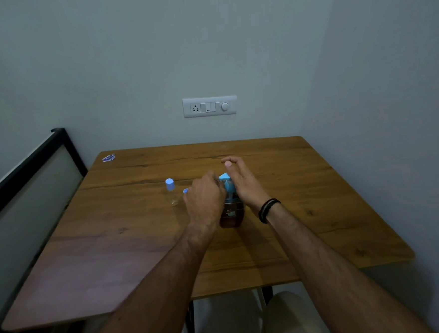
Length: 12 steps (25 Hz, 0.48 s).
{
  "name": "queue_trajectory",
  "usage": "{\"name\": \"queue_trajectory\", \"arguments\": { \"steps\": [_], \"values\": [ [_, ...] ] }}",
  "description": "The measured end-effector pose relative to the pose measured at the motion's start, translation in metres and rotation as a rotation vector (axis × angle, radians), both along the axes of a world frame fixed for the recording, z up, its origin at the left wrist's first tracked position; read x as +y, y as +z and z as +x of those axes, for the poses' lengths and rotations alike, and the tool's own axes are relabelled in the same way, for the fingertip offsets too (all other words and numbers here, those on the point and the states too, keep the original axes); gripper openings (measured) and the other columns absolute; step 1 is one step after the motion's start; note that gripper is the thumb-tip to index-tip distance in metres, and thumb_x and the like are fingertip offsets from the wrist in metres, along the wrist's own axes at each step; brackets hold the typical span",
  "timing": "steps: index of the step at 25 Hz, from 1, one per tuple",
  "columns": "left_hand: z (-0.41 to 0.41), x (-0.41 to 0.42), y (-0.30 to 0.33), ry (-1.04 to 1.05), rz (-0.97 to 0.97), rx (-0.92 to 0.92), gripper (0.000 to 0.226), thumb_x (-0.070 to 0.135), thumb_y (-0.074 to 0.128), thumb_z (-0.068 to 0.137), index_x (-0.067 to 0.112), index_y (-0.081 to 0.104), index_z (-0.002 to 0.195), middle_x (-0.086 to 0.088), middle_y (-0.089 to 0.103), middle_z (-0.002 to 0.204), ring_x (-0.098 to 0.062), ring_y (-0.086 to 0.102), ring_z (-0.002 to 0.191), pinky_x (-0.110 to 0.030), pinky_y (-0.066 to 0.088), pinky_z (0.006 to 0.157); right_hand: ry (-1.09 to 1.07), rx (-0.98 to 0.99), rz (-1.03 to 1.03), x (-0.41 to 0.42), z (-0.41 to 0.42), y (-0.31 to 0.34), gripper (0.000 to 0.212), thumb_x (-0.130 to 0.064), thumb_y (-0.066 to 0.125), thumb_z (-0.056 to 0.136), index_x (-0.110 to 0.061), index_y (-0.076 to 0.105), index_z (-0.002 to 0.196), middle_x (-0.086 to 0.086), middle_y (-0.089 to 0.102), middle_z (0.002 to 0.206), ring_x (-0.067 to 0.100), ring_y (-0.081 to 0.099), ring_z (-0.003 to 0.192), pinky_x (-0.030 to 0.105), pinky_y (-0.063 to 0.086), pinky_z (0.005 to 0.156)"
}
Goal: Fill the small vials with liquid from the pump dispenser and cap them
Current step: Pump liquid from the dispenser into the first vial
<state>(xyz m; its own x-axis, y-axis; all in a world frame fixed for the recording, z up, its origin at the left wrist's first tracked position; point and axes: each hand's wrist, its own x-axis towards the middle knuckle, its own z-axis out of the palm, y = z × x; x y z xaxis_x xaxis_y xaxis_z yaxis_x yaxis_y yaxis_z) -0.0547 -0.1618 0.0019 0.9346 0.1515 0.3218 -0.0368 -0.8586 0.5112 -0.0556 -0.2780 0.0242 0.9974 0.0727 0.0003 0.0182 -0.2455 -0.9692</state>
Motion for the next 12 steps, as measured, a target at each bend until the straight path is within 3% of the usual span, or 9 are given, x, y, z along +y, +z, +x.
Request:
{"name": "queue_trajectory", "arguments": {
  "steps": [3,6,7,10,12],
  "values": [
    [-0.002,-0.001,0.002,-0.004,-0.002,0.005,0.018,0.033,0.054,0.102,0.018,0.065,0.101,0.003,0.069,0.09,-0.011,0.059,0.075,-0.028,0.05,0.066,0.05,0.204,-0.12,-0.005,0.008,0.021,0.061,-0.074,0.03,0.097,-0.032,0.061,0.129,-0.003,0.057,0.121,0.016,0.058,0.104,0.042,0.049,0.089],
    [-0.001,0.001,0.001,-0.014,-0.007,0.018,0.018,0.033,0.052,0.103,0.019,0.064,0.102,0.004,0.07,0.089,-0.012,0.063,0.076,-0.031,0.056,0.071,0.023,0.287,-0.304,0.003,0.029,0.046,0.087,-0.082,0.02,0.093,-0.017,0.072,0.119,-0.003,0.059,0.094,0.018,0.058,0.088,0.037,0.046,0.074],
    [-0.002,0.001,0.001,-0.02,-0.004,0.022,0.018,0.032,0.052,0.104,0.019,0.065,0.104,0.004,0.07,0.089,-0.012,0.064,0.077,-0.031,0.055,0.071,0.026,0.278,-0.378,0.01,0.038,0.048,0.086,-0.077,0.021,0.096,-0.012,0.073,0.117,0.001,0.063,0.095,0.019,0.059,0.086,0.035,0.045,0.071],
    [0.0,0.003,0.001,-0.023,-0.011,0.008,0.02,0.03,0.053,0.103,0.021,0.067,0.113,0.001,0.072,0.092,-0.017,0.067,0.083,-0.033,0.055,0.07,-0.04,0.197,-0.507,0.026,0.061,0.032,0.067,-0.057,0.032,0.106,-0.005,0.074,0.111,0.012,0.07,0.114,0.028,0.061,0.098,0.033,0.044,0.082],
    [0.001,0.002,0.002,-0.006,0.002,-0.001,0.021,0.028,0.052,0.103,0.021,0.069,0.115,0.0,0.072,0.092,-0.017,0.065,0.081,-0.033,0.051,0.065,-0.148,0.152,-0.511,0.027,0.07,0.017,0.061,-0.052,0.035,0.105,-0.008,0.077,0.097,0.01,0.073,0.103,0.031,0.065,0.101,0.036,0.048,0.089]
  ]
}}
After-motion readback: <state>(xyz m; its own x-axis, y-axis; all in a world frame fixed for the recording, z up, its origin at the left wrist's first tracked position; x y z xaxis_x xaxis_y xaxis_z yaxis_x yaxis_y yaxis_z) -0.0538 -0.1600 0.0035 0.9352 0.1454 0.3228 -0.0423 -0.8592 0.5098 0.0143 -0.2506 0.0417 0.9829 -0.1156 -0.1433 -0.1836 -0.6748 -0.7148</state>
